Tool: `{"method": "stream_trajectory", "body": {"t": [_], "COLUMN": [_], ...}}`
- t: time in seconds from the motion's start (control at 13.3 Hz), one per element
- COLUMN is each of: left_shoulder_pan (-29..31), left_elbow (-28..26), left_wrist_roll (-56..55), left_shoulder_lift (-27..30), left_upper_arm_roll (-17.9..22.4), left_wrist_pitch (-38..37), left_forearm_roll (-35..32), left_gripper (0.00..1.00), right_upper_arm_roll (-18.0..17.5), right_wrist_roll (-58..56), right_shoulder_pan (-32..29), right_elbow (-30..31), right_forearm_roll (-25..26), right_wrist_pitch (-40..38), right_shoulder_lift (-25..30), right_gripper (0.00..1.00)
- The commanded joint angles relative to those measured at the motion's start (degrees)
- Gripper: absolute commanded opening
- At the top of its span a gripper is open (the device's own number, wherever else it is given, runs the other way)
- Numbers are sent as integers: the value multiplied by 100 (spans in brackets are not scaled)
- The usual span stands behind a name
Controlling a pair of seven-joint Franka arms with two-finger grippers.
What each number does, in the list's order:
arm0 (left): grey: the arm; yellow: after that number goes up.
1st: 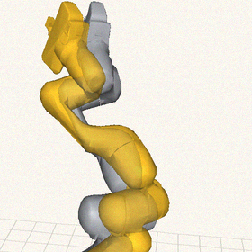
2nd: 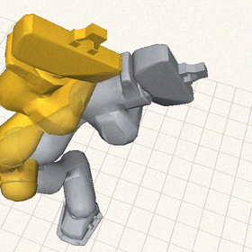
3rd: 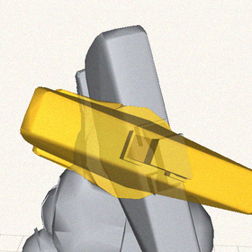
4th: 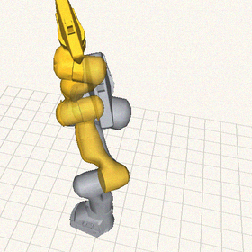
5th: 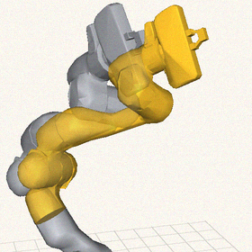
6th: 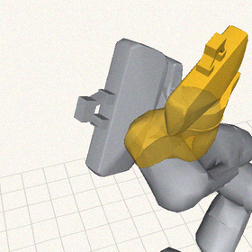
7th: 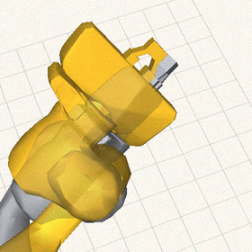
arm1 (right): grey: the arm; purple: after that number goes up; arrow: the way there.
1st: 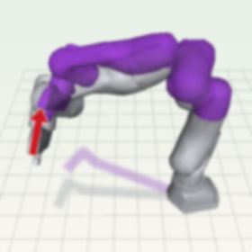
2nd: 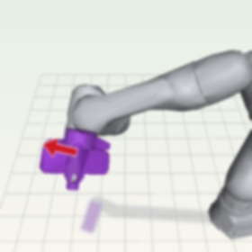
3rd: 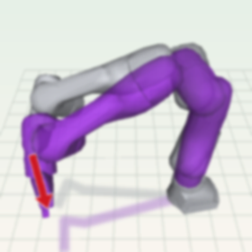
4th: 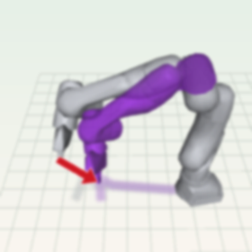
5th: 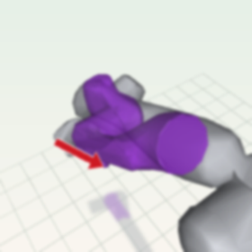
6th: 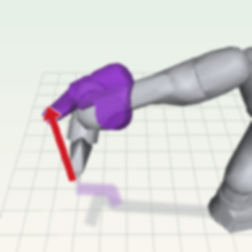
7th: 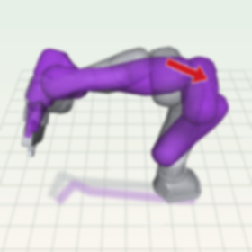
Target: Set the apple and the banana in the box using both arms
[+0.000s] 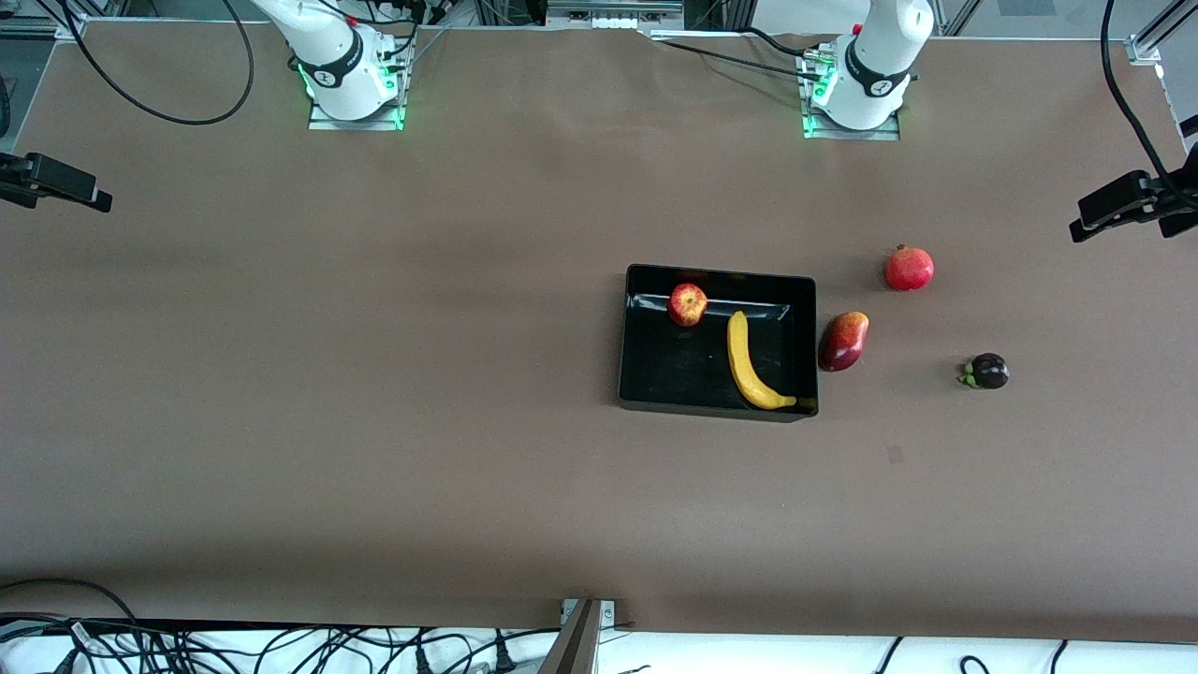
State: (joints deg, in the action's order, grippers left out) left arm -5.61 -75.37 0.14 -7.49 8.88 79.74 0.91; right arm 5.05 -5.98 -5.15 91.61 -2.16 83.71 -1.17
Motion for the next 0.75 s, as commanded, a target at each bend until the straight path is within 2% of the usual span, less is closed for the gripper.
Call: {"method": "stream_trajectory", "body": {"t": [0.0, 0.15, 0.68], "left_shoulder_pan": [51, 68, 244], "left_elbow": [-56, -118, -899], "left_wrist_roll": [346, 346, 373], "left_shoulder_lift": [274, 362, 995], "left_upper_arm_roll": [-27, -44, -185], "left_wrist_pitch": [-55, -81, 51], "left_forearm_roll": [-144, -153, -153], "left_gripper": [100, 100, 100], "right_upper_arm_roll": [5, 5, 5], "right_wrist_roll": [-44, -44, -44], "right_shoulder_pan": [-47, -47, -38], "right_elbow": [-100, -100, -100], "right_forearm_roll": [-91, -82, -82], "right_wrist_pitch": [-13, 5, 49], "right_shoulder_lift": [-41, -41, -41], "right_gripper": [100, 100, 100]}}
